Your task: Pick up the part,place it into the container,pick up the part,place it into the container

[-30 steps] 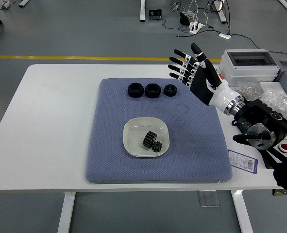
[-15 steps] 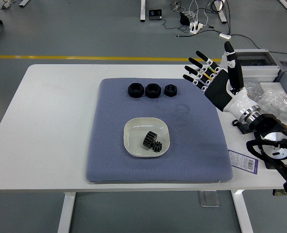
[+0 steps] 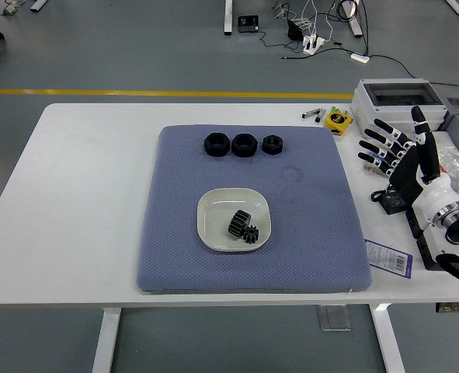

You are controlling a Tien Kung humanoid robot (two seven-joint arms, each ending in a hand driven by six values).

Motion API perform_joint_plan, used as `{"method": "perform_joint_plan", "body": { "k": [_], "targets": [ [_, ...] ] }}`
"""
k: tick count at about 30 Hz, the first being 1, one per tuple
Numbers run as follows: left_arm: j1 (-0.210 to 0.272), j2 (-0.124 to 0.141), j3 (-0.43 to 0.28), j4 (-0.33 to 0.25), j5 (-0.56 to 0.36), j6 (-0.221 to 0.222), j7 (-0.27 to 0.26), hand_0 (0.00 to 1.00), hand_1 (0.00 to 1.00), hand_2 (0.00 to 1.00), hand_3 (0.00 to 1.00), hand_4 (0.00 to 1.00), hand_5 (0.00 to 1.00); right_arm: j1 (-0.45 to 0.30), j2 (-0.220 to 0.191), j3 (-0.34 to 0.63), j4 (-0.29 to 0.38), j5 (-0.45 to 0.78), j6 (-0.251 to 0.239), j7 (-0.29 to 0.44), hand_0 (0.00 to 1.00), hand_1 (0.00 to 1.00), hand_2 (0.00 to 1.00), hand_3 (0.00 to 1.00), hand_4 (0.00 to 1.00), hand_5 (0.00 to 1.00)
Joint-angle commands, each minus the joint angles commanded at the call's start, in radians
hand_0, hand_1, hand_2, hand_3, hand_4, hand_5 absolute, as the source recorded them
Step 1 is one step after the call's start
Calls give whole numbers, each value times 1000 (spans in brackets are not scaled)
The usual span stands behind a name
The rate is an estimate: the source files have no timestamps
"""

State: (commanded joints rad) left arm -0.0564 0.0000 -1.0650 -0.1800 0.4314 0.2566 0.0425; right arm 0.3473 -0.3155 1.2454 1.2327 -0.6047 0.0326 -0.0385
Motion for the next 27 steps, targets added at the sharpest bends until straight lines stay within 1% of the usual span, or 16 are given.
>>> {"method": "perform_joint_plan", "body": {
  "k": [2, 3, 6, 11, 14, 20, 27],
  "targets": [
    [-7, 0, -2, 0, 15, 0, 2, 716, 657, 625, 553, 591, 569, -25, 18, 43, -14, -30, 29, -14, 834, 796, 835, 881, 998, 998],
    [-9, 0, -1, 0, 17, 0, 2, 715, 653, 623, 553, 589, 573, -31, 22, 54, -18, -37, 36, -16, 850, 821, 849, 882, 998, 998],
    [-15, 0, 6, 0, 24, -3, 4, 715, 653, 623, 553, 589, 573, -57, 40, 102, -19, -54, 50, -3, 850, 821, 849, 882, 998, 998],
    [-18, 3, -4, 0, 44, -6, 3, 715, 651, 622, 552, 588, 574, -113, 66, 185, -9, -61, 49, 9, 858, 824, 847, 875, 998, 998],
    [-14, 11, -25, 0, 50, -7, -1, 715, 651, 622, 552, 588, 574, -148, 71, 225, 6, -52, 44, 16, 858, 824, 847, 875, 998, 998],
    [-11, 26, -46, 0, 94, -5, 5, 715, 648, 624, 552, 587, 576, -188, 75, 270, 25, -44, 50, 33, 847, 818, 842, 863, 998, 998],
    [-2, 40, -22, 0, 108, -13, 13, 713, 645, 620, 552, 584, 574, -216, 92, 309, 42, -25, 58, 48, 848, 812, 842, 859, 998, 998]
  ]
}}
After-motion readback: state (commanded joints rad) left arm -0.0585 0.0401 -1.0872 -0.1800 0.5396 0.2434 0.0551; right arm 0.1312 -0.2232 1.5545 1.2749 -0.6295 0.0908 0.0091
